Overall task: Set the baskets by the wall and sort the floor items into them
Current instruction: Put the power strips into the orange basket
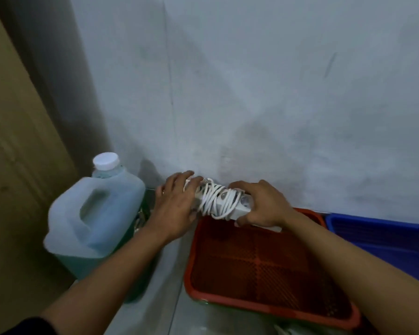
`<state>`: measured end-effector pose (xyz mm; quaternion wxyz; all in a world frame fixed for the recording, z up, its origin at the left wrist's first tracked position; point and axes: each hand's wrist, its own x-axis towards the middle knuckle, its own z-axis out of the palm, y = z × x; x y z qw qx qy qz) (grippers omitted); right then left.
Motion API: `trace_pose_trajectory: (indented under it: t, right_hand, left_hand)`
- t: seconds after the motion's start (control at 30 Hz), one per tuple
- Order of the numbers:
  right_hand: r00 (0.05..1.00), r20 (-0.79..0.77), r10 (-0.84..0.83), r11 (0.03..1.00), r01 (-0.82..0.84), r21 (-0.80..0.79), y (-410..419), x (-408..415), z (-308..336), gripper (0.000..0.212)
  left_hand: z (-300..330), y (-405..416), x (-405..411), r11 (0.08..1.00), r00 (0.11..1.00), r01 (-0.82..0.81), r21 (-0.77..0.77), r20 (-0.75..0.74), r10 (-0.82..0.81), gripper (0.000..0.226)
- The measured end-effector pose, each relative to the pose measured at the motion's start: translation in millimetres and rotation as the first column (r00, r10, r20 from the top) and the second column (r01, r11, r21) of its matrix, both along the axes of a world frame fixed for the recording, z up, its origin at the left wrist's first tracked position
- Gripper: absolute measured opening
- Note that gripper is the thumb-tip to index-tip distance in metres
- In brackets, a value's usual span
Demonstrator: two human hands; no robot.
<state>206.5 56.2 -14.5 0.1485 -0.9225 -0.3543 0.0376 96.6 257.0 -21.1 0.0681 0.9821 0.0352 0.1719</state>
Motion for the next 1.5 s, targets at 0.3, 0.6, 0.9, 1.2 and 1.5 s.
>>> trace_pose_trajectory:
  t: [0.3, 0.6, 0.9, 1.2, 1.5]
  right_hand:
    - [0.997, 0.064, -0.042, 0.988, 0.051, -0.148, -101, -5, -47, 0.091]
    - [0.986, 0.031, -0.161, 0.984, 0.163, -0.067, -90, 46, -118, 0.087]
    - [0.985, 0.003, -0.17, 0.979, 0.169, 0.117, -45, 49, -161, 0.07]
    - [0.985, -0.065, -0.158, 0.972, 0.143, -0.187, -22, 43, -144, 0.095]
    - [0.996, -0.042, -0.082, 0.995, 0.083, 0.046, -47, -73, -94, 0.058]
  left_hand:
    - [-63, -51, 48, 0.971, 0.938, 0.222, 0.083, -0.29, -0.19, 0.074]
    - [-127, -57, 84, 0.983, 0.968, 0.148, 0.11, -0.221, -0.121, 0.059]
    - [-150, -2, 82, 0.984, 0.971, 0.118, 0.134, -0.221, -0.086, 0.063]
    - [-129, -9, 74, 0.997, 0.935, 0.012, 0.07, -0.353, 0.014, 0.066]
    - [-67, -68, -4, 0.913, 0.896, 0.407, 0.032, -0.207, -0.392, 0.043]
